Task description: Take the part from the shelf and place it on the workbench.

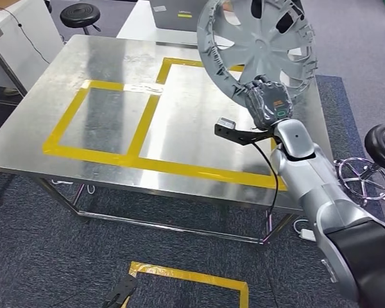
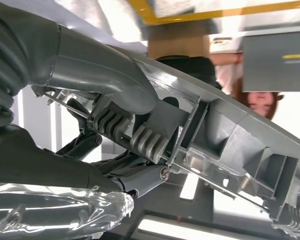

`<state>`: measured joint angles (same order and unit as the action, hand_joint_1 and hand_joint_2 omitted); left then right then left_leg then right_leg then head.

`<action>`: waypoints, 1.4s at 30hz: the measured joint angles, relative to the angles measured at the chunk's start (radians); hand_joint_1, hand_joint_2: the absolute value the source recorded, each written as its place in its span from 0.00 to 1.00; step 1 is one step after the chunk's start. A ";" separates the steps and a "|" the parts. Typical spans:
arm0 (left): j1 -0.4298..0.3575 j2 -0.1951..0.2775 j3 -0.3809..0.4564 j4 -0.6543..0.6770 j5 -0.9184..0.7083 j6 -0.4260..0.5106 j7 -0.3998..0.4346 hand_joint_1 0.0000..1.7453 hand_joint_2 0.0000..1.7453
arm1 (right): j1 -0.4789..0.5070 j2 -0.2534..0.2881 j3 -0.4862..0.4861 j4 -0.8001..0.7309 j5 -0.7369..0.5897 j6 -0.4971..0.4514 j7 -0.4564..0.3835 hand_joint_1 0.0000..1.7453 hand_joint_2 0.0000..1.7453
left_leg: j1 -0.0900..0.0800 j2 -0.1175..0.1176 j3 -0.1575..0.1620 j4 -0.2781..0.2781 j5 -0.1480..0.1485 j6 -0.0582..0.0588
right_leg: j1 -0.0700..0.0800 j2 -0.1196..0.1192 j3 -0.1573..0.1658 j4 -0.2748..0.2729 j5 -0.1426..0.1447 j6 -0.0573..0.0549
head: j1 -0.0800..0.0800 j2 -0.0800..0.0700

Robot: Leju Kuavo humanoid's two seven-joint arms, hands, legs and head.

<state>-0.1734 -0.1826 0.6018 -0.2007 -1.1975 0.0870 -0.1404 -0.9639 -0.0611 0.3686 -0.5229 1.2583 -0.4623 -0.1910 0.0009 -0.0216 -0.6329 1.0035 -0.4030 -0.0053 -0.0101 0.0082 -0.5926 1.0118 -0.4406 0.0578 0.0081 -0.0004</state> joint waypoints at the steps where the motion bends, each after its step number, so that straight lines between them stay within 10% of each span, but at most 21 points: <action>1: 0.000 0.000 -0.001 0.000 0.000 0.000 0.000 0.00 1.00 | -0.002 0.004 0.005 0.004 -0.001 0.000 0.000 1.00 1.00 | 0.000 0.000 0.000 0.000 0.000 0.000 | 0.000 0.000 0.000 0.000 0.000 0.000 | 0.000 0.000; 22: -0.003 -0.001 -0.020 0.000 -0.029 -0.014 0.003 0.00 1.00 | -0.036 0.191 0.165 0.057 0.081 0.080 0.058 1.00 1.00 | 0.002 0.001 -0.001 0.000 0.001 -0.003 | 0.002 0.002 -0.004 0.004 -0.001 -0.005 | 0.000 0.000; 26: 0.000 0.002 -0.020 0.000 -0.030 -0.017 -0.005 0.00 1.00 | -0.041 0.195 0.180 0.068 0.077 0.083 0.062 0.00 1.00 | 0.001 0.001 -0.002 0.000 0.001 -0.003 | 0.001 0.003 -0.004 0.004 -0.001 -0.005 | 0.000 0.000; 32: 0.000 0.002 -0.021 0.000 -0.048 0.002 -0.002 0.00 1.00 | -0.049 0.204 0.207 0.073 0.074 0.081 0.053 0.00 1.00 | 0.001 0.001 -0.001 0.000 0.001 -0.003 | 0.001 0.003 -0.004 0.004 0.000 -0.005 | 0.000 0.000; 36: 0.000 0.002 -0.020 0.000 -0.043 0.017 -0.001 0.00 0.00 | -0.049 0.209 0.218 0.073 0.073 0.079 0.052 0.00 1.00 | 0.002 0.001 -0.001 0.000 0.001 -0.003 | 0.002 0.003 -0.004 0.004 0.000 -0.005 | 0.000 0.000; 42: 0.000 0.002 -0.018 0.000 -0.038 0.028 0.011 0.00 0.00 | -0.049 0.225 0.245 0.073 0.072 0.081 0.053 0.00 1.00 | 0.002 0.001 -0.001 0.000 0.002 -0.003 | 0.002 0.003 -0.004 0.004 0.000 -0.006 | 0.000 0.000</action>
<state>-0.1734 -0.1807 0.5833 -0.2007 -1.2359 0.1148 -0.1294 -1.0132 0.1635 0.6139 -0.4498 1.3304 -0.3811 -0.1385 0.0030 -0.0201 -0.6335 1.0034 -0.4014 -0.0083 -0.0081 0.0110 -0.5968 1.0159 -0.4409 0.0521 0.0081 -0.0004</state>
